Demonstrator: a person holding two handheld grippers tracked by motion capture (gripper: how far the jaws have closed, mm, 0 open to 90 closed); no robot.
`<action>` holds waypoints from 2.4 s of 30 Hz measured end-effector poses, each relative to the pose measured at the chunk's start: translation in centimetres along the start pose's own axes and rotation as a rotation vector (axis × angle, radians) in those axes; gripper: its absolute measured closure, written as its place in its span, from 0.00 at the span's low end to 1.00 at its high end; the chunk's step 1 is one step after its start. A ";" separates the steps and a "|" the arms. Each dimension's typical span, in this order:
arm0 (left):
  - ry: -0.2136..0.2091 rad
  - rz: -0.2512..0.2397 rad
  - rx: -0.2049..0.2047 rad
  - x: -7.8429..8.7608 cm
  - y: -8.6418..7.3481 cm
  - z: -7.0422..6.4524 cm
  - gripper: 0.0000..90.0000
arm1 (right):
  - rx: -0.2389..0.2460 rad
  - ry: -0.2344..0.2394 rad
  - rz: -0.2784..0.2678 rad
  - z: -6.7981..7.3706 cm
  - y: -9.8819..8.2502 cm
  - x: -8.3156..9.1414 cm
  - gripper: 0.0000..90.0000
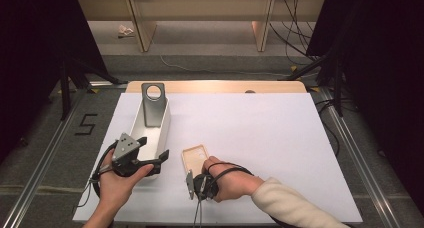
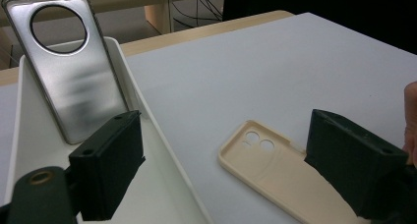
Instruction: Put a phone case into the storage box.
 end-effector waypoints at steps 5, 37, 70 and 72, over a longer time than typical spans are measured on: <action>0.000 0.000 0.000 0.0 0.0 0.0 0.15 | 0.001 0.003 -0.004 0.0 0.0 0.0 0.97; 0.004 -0.006 0.004 0.1 0.0 0.1 0.16 | -0.085 -0.067 -0.152 -0.3 -3.1 3.0 0.99; -0.001 -0.003 -0.001 -0.1 0.0 -0.2 0.16 | -0.187 -0.139 -0.211 0.2 -8.0 4.9 0.99; -0.002 -0.003 -0.001 -0.1 0.0 -0.2 0.16 | -0.192 -0.141 -0.217 0.2 -8.2 5.0 0.99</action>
Point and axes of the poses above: each handheld gripper's, and its own axes: x roughly backward along the jaws, y roughly out of its top, z roughly to its left, the point moved 4 cm from there along -x, roughly forward along the jaws, and after that the axes turned 3 degrees about z, right-handed, at the moved point
